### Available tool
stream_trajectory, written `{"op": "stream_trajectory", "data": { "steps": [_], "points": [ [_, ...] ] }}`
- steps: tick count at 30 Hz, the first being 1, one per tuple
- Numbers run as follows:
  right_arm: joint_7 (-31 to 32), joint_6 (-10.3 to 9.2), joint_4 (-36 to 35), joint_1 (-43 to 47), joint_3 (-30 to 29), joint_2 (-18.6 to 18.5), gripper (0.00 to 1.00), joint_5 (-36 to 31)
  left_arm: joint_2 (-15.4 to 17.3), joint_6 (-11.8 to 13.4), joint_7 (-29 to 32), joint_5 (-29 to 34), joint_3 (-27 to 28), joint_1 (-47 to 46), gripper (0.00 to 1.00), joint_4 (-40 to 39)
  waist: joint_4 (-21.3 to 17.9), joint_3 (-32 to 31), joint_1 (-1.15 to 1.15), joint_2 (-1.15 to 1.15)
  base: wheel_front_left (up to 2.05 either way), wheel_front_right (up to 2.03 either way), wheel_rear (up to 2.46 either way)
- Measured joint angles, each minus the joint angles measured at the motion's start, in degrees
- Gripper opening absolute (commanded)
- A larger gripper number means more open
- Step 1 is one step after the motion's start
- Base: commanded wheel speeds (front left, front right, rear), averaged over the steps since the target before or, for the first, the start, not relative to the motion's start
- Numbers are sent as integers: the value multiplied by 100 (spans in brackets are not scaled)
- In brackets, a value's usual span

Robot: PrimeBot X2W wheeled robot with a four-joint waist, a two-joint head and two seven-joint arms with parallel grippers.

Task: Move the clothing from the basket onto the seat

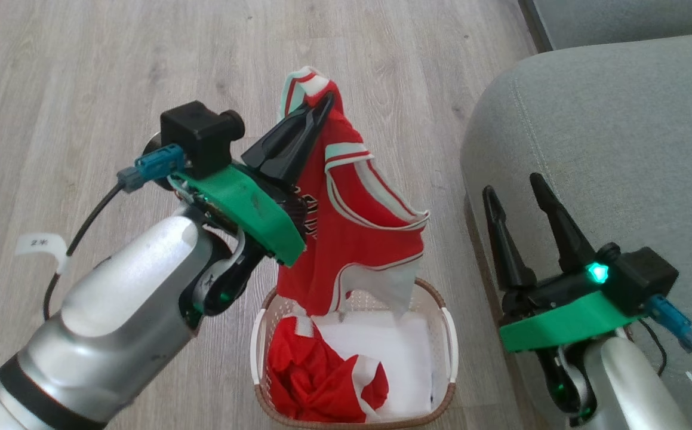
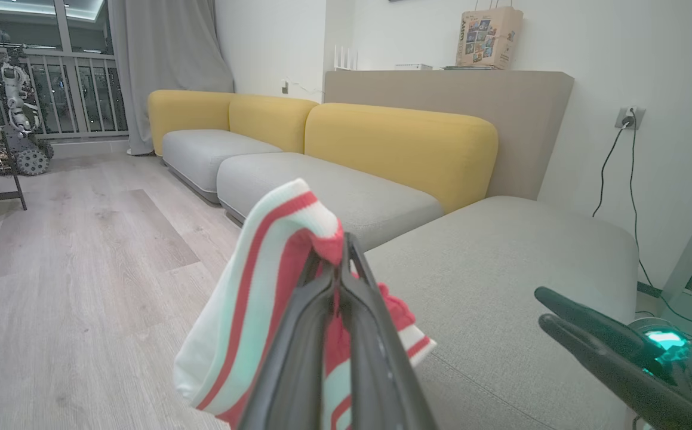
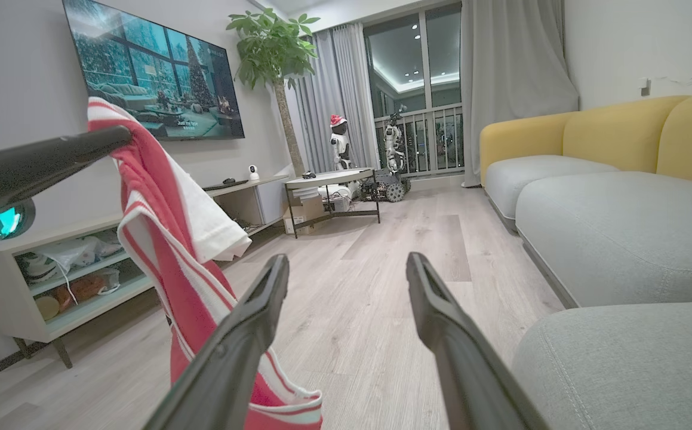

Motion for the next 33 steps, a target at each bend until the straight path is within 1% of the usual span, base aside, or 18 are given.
{"op": "stream_trajectory", "data": {
  "steps": [2,7,10,12,18,26,30,31,33],
  "points": [
    [0,0,11,-1,81,-64,100,48,0,1,0,-9,0,0,0,-52,-12,-11,0,0,0,0,0],
    [145,0,98,-15,572,-275,100,272,-2,18,1,-8,-3,-2,0,-105,-11,-38,0,0,0,0,0],
    [330,0,291,-30,744,-419,100,372,-7,14,10,-7,-9,-9,0,-121,18,-53,0,0,0,0,0],
    [435,0,435,-46,806,-448,100,452,-15,4,53,-7,-22,-36,0,-134,50,-67,0,0,0,0,0],
    [567,0,873,-324,1194,-615,100,586,-64,-10,87,-7,-43,-158,0,-232,160,-136,0,0,0,0,0],
    [680,0,1604,-911,2205,-769,100,1112,-197,-12,163,-7,-171,-188,0,-331,364,-224,0,0,0,0,0],
    [550,0,2024,-1223,2660,-754,100,1363,-256,-15,210,-8,-187,-369,0,-371,485,-242,0,0,0,0,0],
    [490,0,2225,-1395,2860,-725,100,1489,-264,-16,211,-7,-187,-430,0,-389,533,-246,0,0,0,0,0],
    [410,0,2441,-1573,3059,-669,100,1601,-285,-16,249,-7,-189,-463,0,-398,580,-245,0,0,0,0,0]
  ]
}}
